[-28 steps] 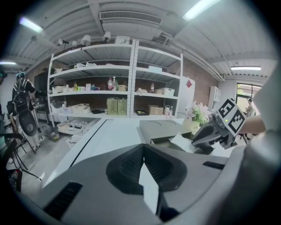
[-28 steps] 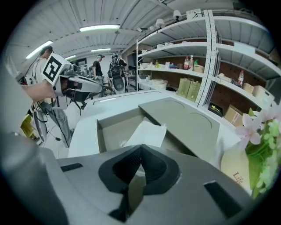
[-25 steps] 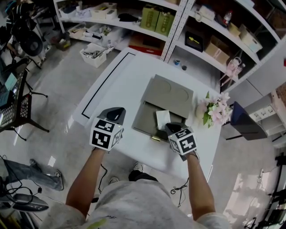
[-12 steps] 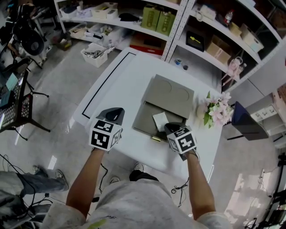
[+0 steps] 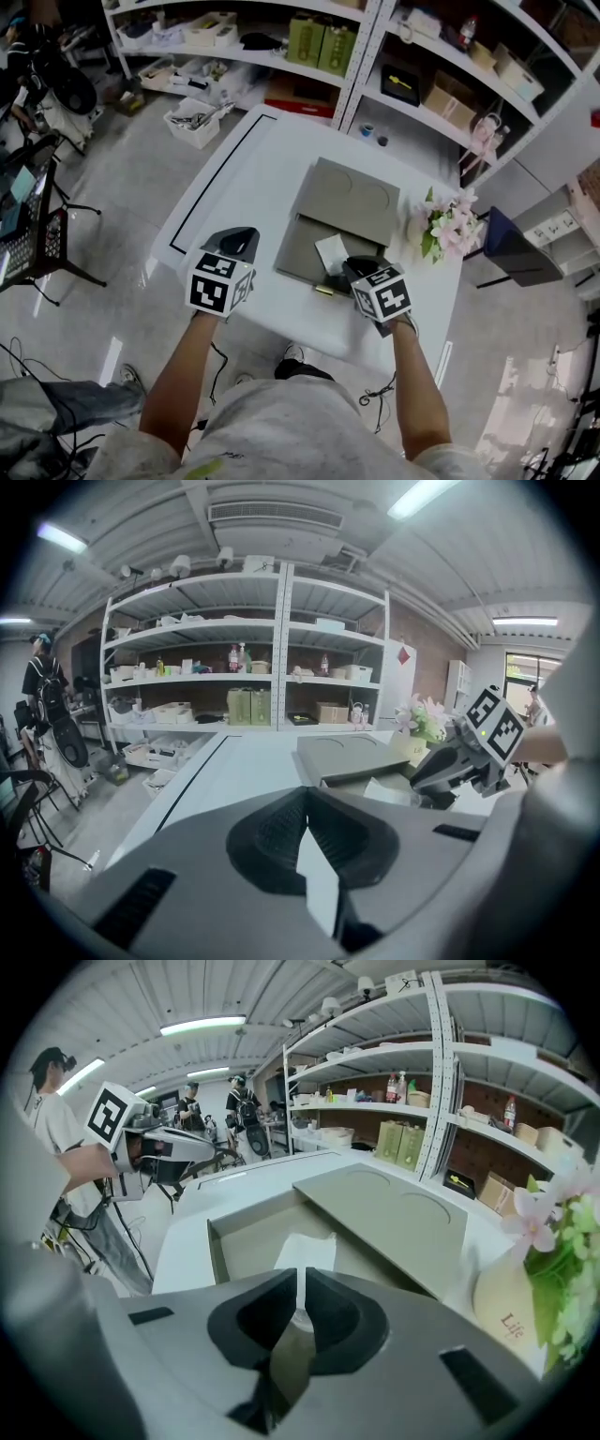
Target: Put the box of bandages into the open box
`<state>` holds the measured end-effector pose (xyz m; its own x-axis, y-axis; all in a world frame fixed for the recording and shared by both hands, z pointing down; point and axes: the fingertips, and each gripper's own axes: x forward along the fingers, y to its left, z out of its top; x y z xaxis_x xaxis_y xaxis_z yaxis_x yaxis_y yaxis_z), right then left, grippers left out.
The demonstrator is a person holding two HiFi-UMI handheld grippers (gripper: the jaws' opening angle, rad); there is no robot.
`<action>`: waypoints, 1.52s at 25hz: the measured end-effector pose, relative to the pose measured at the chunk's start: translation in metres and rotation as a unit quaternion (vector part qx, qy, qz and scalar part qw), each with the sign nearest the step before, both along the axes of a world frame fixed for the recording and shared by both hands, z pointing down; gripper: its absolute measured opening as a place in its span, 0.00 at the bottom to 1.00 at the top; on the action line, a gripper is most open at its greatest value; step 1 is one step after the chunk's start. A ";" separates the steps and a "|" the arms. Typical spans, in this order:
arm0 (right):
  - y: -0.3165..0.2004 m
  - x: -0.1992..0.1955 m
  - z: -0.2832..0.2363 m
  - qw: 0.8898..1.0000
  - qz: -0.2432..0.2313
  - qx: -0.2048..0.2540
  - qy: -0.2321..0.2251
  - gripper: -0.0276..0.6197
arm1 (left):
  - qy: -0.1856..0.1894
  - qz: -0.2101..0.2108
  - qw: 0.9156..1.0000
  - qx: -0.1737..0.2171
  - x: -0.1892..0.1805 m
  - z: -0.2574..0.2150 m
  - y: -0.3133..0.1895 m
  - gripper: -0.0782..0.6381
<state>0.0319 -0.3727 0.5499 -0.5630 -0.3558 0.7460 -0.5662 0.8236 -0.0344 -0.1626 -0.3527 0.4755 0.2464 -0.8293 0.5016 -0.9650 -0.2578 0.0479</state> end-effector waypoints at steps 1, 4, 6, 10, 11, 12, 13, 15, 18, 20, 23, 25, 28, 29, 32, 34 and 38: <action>0.000 0.002 -0.004 1.000 0.006 0.002 -0.005 0.09 | -0.001 0.003 1.000 0.001 0.001 -0.002 -0.001 0.12; -0.001 0.008 -0.018 0.999 0.024 0.010 -0.021 0.09 | 0.000 0.013 1.000 0.005 0.007 -0.010 -0.003 0.12; 0.001 0.012 -0.027 0.999 0.034 0.017 -0.029 0.09 | 0.000 0.021 1.000 0.008 0.012 -0.015 -0.004 0.12; 0.004 0.023 -0.046 0.997 0.057 0.035 -0.039 0.09 | 0.000 0.041 0.999 0.011 0.023 -0.024 -0.005 0.12; 0.005 0.027 -0.051 0.996 0.066 0.039 -0.043 0.09 | -0.002 0.047 0.999 0.012 0.027 -0.025 -0.006 0.12; 0.005 0.032 -0.055 0.995 0.074 0.043 -0.047 0.09 | -0.003 0.054 0.998 0.014 0.031 -0.027 -0.007 0.12; 0.006 0.036 -0.059 0.994 0.083 0.046 -0.051 0.09 | -0.005 0.060 0.998 0.015 0.035 -0.029 -0.008 0.12; 0.009 0.045 -0.067 0.992 0.098 0.053 -0.059 0.09 | -0.005 0.069 0.997 0.018 0.042 -0.033 -0.009 0.12; 0.015 0.055 -0.079 0.987 0.122 0.063 -0.079 0.08 | -0.005 0.083 0.996 0.024 0.051 -0.036 -0.008 0.12; 0.019 0.063 -0.088 0.984 0.136 0.072 -0.089 0.08 | -0.006 0.093 0.995 0.028 0.058 -0.038 -0.008 0.12; 0.025 0.077 -0.104 0.979 0.157 0.086 -0.102 0.08 | -0.004 0.106 0.994 0.034 0.070 -0.045 -0.007 0.12; 0.030 0.084 -0.114 0.974 0.171 0.095 -0.111 0.07 | 0.003 0.112 0.993 0.036 0.077 -0.047 -0.005 0.12; 0.034 0.094 -0.126 0.966 0.194 0.112 -0.127 0.05 | 0.012 0.117 0.992 0.038 0.083 -0.050 -0.003 0.12; 0.036 0.097 -0.131 0.963 0.202 0.116 -0.135 0.05 | 0.012 0.118 0.992 0.039 0.085 -0.051 -0.002 0.12; 0.041 0.103 -0.146 0.955 0.219 0.127 -0.156 0.05 | 0.012 0.122 0.992 0.041 0.089 -0.056 0.002 0.12; 0.045 0.106 -0.154 0.951 0.224 0.138 -0.164 0.05 | 0.015 0.121 0.992 0.042 0.089 -0.058 0.005 0.12; 0.050 0.111 -0.169 0.942 0.236 0.164 -0.174 0.05 | 0.021 0.113 0.992 0.044 0.083 -0.061 0.008 0.12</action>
<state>0.1429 -0.3228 0.3807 -0.4748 -0.8068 0.3516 -0.8731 0.4821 -0.0728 -0.0797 -0.3450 0.4146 0.4496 -0.7913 0.4143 -0.8801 -0.4716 0.0543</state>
